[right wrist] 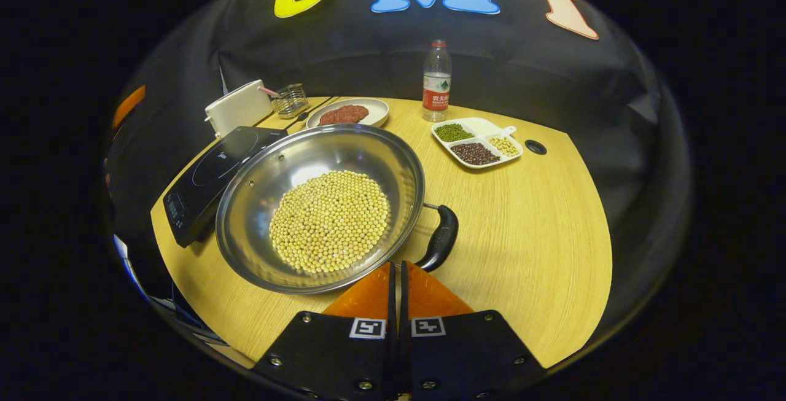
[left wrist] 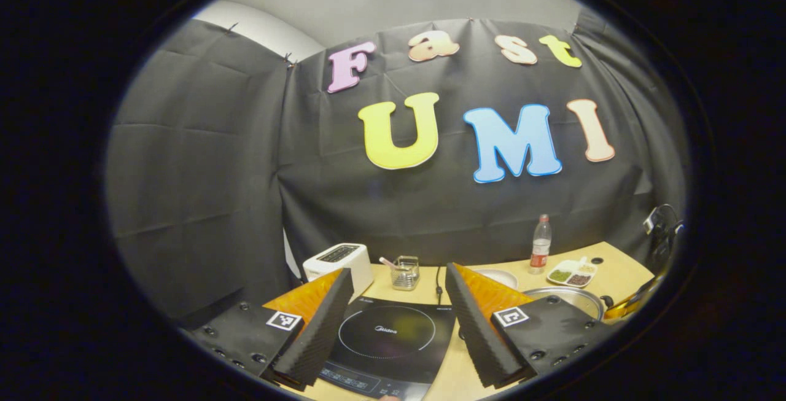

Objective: First push the handle of the pot to place it horizontally, then grasp the pot with both hands and set it on the induction cooktop.

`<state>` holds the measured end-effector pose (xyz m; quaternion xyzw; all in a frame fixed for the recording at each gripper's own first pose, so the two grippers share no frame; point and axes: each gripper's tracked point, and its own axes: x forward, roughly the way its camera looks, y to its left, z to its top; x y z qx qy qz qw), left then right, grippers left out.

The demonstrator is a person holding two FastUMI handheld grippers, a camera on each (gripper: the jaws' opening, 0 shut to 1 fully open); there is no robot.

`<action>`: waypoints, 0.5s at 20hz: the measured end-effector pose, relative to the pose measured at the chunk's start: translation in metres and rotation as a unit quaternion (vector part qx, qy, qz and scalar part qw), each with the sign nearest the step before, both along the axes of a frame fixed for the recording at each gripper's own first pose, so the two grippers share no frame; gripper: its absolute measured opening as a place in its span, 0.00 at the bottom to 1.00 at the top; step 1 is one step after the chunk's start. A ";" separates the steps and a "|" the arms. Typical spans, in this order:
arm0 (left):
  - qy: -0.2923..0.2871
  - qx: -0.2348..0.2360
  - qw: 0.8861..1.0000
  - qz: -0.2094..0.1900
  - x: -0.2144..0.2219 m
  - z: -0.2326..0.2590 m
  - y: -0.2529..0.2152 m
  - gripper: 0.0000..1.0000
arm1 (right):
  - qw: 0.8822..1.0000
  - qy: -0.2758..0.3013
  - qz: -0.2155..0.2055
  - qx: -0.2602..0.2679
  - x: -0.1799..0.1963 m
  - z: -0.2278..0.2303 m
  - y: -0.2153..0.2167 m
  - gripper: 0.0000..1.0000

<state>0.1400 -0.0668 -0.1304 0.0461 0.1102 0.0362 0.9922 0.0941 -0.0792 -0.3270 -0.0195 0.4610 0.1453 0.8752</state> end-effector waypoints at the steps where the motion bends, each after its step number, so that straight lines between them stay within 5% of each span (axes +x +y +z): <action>1: 0.008 -0.008 1.000 -0.008 0.001 -0.007 -0.003 1.00 | 1.000 -0.008 -0.003 0.009 0.000 0.005 -0.001 0.03; 2: 0.012 -0.016 1.000 -0.015 0.005 -0.010 -0.004 1.00 | 1.000 -0.017 -0.010 0.018 0.001 0.011 -0.002 0.10; 5: 0.025 -0.043 0.998 -0.041 0.016 -0.027 -0.010 0.98 | 0.998 -0.050 -0.035 0.028 0.010 0.027 -0.007 0.87; 6: 0.034 -0.056 0.997 -0.052 0.020 -0.035 -0.015 0.98 | 0.996 -0.063 -0.046 0.037 0.014 0.036 -0.006 1.00; 10: 0.070 -0.096 0.990 -0.075 0.038 -0.073 -0.021 0.98 | 0.991 -0.097 -0.070 0.058 0.020 0.052 -0.002 1.00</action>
